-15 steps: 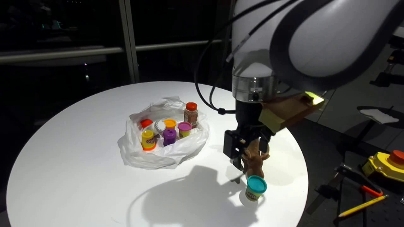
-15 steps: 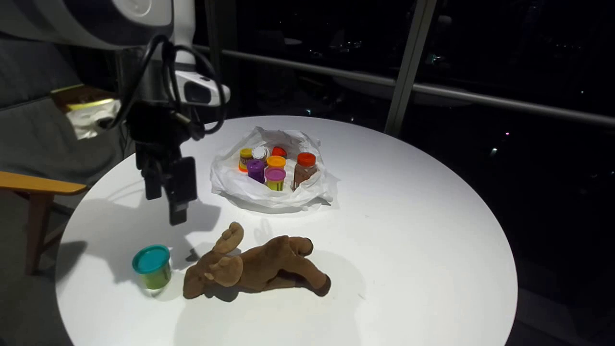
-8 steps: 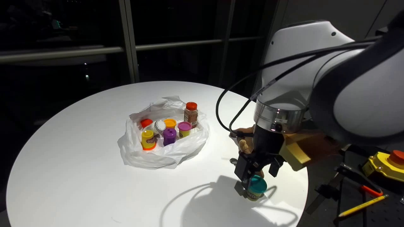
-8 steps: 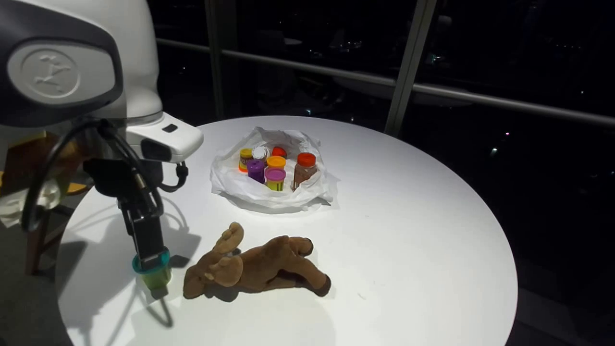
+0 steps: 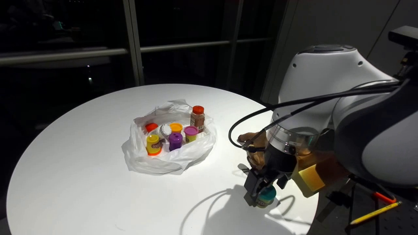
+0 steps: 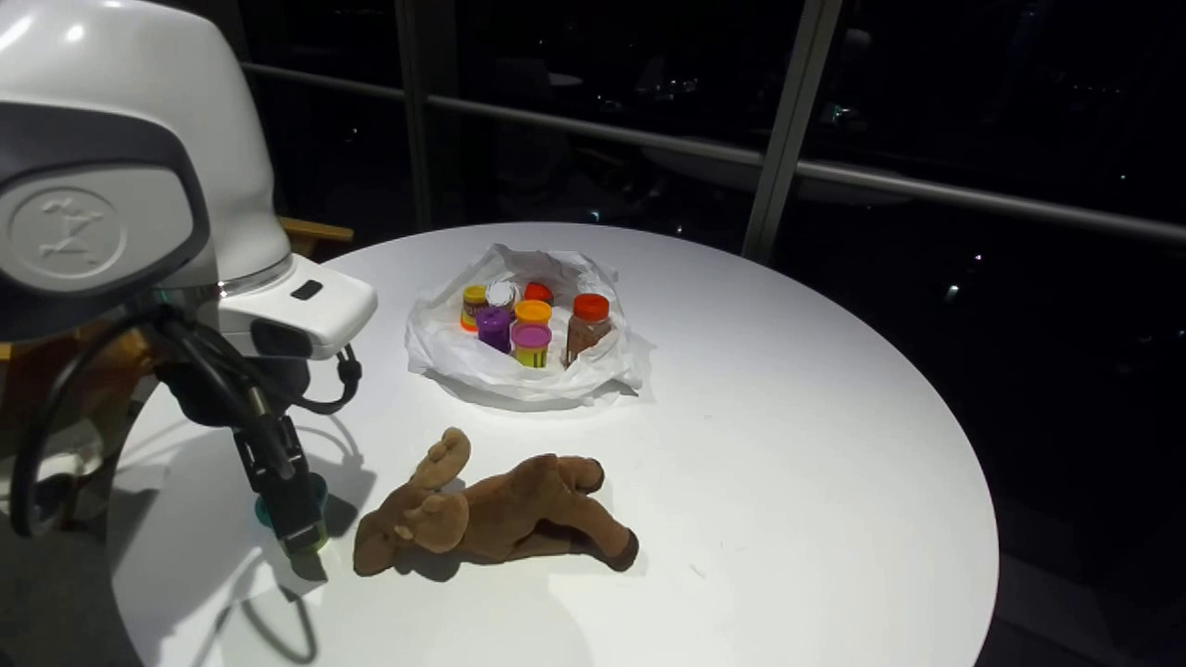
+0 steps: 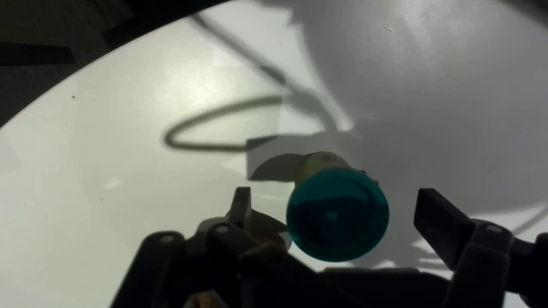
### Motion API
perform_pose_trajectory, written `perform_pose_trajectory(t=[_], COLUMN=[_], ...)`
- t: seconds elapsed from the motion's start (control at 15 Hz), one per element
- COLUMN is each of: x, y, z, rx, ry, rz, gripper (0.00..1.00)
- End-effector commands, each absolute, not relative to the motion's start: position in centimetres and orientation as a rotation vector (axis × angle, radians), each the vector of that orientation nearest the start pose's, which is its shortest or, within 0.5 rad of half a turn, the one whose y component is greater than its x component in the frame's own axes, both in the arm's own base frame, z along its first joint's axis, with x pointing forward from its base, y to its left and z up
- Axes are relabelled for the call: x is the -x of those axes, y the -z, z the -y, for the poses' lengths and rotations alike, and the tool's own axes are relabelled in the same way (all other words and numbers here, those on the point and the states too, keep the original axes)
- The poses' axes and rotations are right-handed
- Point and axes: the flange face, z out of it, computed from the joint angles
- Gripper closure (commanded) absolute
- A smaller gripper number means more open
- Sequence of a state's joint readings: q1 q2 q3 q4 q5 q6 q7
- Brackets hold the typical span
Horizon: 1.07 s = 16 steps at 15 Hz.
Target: Put all the objects in the plastic bag
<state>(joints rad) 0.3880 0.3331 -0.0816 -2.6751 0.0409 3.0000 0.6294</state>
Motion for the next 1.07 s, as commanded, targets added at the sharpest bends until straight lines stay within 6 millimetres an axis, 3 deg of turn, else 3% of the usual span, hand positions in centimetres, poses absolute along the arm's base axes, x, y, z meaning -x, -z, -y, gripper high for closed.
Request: perform_pose_trajectory(t=[0.0, 0.33, 0.53, 0.8, 1.0], x=[-38.6, -38.6, -40.2, -47.6, -53.7], y=[-12.0, -11.9, -13.8, -19.2, -22.7], z=[-11.3, -11.4, -11.3, -12.3, -14.3], rx=[3.134, 3.155, 3.179, 3.221, 3.191], ry=[0.087, 0.082, 0.127, 0.297, 0.406], rz=[-0.589, -0.621, -0.661, -0.650, -0.614], gripper=[0.34, 0.73, 0.76, 0.76, 0.76])
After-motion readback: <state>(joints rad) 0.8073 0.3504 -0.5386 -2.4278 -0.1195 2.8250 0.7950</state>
